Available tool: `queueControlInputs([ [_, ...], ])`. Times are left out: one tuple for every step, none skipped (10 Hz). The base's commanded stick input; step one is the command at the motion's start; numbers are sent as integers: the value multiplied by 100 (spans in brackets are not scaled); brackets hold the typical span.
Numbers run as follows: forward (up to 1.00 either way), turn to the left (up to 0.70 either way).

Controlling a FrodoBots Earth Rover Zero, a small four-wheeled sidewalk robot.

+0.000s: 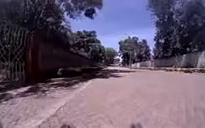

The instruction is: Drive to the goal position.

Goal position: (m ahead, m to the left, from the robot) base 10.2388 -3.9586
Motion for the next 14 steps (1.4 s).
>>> queueControlInputs([
  [70, -22],
  [70, -35],
  [70, -35],
  [70, -35],
  [70, -35],
  [70, -35],
  [70, -35],
  [70, -35],
  [70, 0],
  [70, 0],
  [70, 0],
  [70, 0],
  [70, 0],
  [70, 0],
])
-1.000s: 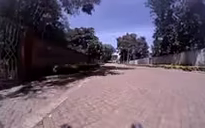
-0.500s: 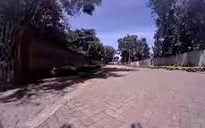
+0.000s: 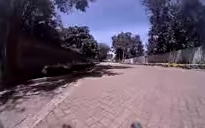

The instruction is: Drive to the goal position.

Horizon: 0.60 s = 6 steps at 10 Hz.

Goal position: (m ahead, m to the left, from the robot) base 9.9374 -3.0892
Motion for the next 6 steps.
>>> queueControlInputs([
  [70, 0],
  [70, 0],
  [70, -24],
  [70, -30],
  [70, 0],
  [70, 0],
])
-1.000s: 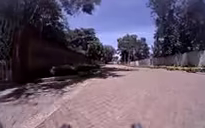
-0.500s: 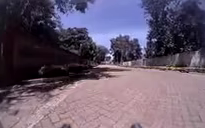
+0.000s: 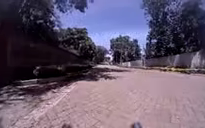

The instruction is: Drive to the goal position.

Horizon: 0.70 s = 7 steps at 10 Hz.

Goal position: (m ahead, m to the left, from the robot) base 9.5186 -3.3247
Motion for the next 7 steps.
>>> queueControlInputs([
  [70, 0],
  [70, 0],
  [70, 0],
  [70, 0],
  [70, 0],
  [70, 0],
  [70, 0],
])
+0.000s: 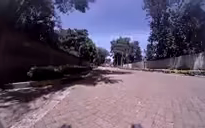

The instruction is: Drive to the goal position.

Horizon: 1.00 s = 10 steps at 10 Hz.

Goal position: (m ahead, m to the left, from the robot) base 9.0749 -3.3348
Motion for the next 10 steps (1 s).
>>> queueControlInputs([
  [70, 0],
  [70, 0],
  [70, 0],
  [70, 0],
  [70, 0],
  [70, 0],
  [70, 0],
  [70, 0],
  [70, -35],
  [70, -35],
])
